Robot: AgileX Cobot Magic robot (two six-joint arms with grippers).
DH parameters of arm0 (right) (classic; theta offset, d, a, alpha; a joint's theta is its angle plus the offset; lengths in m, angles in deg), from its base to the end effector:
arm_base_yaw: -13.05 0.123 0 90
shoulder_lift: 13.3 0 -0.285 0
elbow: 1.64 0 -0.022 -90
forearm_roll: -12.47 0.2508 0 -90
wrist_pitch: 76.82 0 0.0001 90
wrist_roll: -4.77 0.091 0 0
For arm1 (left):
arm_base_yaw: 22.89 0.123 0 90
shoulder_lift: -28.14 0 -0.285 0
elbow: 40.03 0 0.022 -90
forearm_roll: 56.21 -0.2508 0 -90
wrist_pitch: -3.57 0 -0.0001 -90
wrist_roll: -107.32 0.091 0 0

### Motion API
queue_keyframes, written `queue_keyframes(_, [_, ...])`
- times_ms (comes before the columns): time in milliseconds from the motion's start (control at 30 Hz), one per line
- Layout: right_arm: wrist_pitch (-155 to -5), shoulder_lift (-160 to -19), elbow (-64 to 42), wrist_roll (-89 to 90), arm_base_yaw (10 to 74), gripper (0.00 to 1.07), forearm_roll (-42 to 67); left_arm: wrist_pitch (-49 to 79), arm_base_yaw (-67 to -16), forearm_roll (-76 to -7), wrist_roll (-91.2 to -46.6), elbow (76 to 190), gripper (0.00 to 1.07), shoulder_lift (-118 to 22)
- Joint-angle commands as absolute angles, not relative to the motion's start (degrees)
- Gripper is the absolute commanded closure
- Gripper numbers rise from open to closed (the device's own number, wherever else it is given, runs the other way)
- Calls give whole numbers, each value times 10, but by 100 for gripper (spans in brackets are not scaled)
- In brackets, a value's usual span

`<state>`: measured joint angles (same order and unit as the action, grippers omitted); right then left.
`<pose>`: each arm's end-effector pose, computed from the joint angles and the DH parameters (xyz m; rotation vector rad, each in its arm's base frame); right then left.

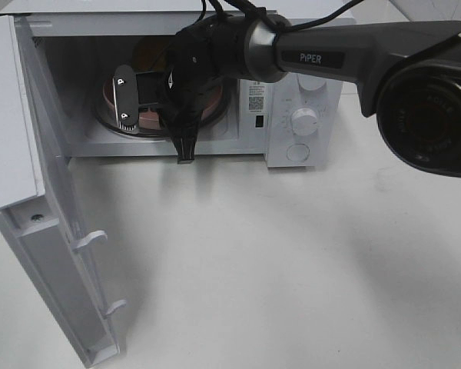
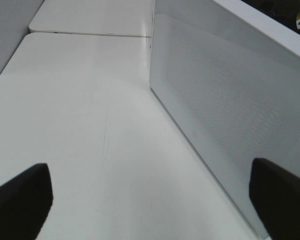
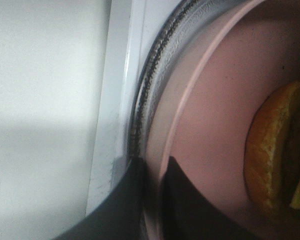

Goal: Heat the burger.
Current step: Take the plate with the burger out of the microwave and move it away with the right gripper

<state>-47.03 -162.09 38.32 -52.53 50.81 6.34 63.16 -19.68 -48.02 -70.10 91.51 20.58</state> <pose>0.4365 0.3320 0.1425 -1.8527 1.5759 -0.2615 -0.0046 -0.0115 0.2802 -0.0058 2.0113 -0.1059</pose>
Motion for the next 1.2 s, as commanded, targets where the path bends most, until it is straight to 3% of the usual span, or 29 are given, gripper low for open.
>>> queue_keyframes(33, [-474,-1618,388,-525,510,107,67,630,-196,-478,-700,913,6,218])
queue_keyframes(733, [-411,-1551,380,-553,513,107,89,630,-196,-478,-700,913,6,218])
queue_keyframes(1200, [-586,-1457,188,-580,520,107,91,630,-196,-478,-700,913,6,218])
